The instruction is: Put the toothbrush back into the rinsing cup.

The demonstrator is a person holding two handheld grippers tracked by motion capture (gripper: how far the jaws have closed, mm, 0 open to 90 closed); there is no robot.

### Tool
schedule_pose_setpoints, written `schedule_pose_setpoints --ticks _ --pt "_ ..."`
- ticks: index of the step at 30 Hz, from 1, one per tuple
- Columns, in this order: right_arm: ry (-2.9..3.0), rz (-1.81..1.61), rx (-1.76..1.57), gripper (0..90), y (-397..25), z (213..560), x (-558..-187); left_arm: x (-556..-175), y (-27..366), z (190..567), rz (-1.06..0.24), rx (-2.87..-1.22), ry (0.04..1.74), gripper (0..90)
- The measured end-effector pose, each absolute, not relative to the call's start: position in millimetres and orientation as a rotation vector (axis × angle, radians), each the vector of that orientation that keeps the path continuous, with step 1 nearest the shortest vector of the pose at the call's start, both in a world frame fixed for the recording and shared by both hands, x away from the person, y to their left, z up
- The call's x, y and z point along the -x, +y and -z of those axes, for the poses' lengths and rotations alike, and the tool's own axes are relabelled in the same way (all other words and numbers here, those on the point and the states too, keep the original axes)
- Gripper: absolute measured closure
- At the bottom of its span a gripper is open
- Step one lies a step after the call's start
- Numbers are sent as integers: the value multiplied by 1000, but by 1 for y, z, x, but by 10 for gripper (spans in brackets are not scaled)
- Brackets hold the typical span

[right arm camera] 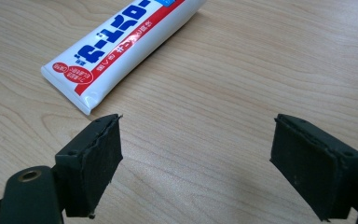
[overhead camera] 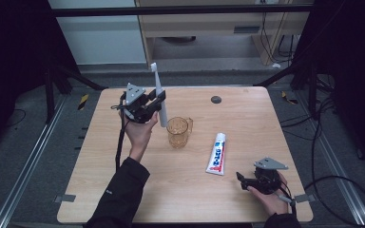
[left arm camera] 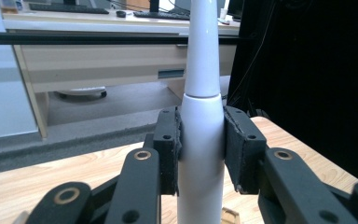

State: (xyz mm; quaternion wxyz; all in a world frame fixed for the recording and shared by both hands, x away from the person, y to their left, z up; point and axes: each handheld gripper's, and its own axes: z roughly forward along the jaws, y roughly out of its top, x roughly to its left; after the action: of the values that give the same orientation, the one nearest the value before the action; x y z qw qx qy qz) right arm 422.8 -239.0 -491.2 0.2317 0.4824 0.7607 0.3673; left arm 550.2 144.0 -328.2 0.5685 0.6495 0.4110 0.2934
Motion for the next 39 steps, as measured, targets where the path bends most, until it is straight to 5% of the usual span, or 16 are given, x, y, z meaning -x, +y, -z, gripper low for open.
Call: schedule_pose_setpoints --ticks 39 --pt "2099 -1006 -1307 167 -238 494 -424 -567 122 369 -658 -1581 945 674"
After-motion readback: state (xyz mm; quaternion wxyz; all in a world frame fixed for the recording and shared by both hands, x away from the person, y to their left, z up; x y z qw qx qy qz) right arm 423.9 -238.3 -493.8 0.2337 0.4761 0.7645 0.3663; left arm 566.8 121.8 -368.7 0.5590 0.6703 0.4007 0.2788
